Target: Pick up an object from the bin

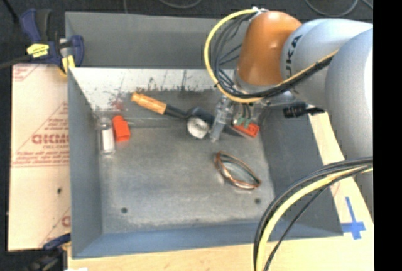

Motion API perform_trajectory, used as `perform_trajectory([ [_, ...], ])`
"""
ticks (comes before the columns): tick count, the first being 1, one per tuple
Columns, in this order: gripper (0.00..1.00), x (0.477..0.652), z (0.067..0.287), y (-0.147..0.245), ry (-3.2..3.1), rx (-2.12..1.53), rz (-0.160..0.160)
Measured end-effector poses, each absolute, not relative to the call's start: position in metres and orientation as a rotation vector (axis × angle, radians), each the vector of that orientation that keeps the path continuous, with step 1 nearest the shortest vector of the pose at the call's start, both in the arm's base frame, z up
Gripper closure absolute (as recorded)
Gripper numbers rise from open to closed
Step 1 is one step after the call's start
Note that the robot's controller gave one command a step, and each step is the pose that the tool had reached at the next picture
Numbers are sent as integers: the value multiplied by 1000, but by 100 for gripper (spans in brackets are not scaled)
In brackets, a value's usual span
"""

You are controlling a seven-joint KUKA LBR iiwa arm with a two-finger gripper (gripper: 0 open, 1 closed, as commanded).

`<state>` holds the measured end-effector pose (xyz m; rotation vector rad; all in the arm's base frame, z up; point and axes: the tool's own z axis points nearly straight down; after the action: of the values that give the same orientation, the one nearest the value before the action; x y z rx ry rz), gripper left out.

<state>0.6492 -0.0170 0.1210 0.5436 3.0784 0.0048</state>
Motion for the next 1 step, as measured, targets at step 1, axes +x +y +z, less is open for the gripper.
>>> perform_trajectory([
  [1,100,649,132,-17,3080,543,4],
])
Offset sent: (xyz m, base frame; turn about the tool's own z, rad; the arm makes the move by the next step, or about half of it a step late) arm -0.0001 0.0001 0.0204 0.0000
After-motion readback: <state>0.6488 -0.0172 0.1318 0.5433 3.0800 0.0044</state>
